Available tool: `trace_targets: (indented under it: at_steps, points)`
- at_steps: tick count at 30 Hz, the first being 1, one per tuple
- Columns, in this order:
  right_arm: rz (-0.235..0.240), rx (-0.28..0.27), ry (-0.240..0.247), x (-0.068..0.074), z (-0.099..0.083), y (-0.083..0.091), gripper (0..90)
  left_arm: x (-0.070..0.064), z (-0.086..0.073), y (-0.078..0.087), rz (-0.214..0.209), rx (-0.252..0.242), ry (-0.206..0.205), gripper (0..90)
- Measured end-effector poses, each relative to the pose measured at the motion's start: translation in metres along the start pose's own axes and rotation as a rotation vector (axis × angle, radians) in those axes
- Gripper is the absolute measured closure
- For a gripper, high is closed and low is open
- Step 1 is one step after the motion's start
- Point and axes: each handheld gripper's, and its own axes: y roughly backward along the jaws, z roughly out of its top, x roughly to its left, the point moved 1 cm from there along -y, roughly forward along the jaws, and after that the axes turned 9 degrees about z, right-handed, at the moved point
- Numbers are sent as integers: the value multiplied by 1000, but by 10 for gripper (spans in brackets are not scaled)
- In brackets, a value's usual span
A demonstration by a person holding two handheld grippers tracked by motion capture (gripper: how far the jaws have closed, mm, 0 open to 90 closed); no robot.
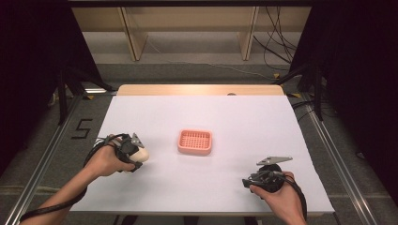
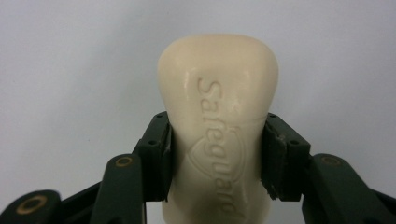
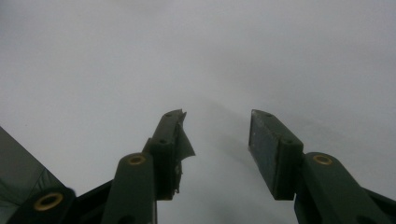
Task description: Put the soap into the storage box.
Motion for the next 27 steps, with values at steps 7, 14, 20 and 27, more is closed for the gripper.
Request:
trace_targets:
  at_steps: [7,14,20,27]
  points:
    - [-53,-8,-7,0,-1,1,556,-3,7,-1,8,-2,-34,494]
    - [-59,-19,-12,0,-2,1,556,-7,14,-3,6,-17,-52,494]
    - [-62,-12,-5,0,-2,3,555,-8,20,-1,7,-18,-72,494]
    - [-84,3,-18,0,-2,6,555,-11,30,1,7,-37,-106,494]
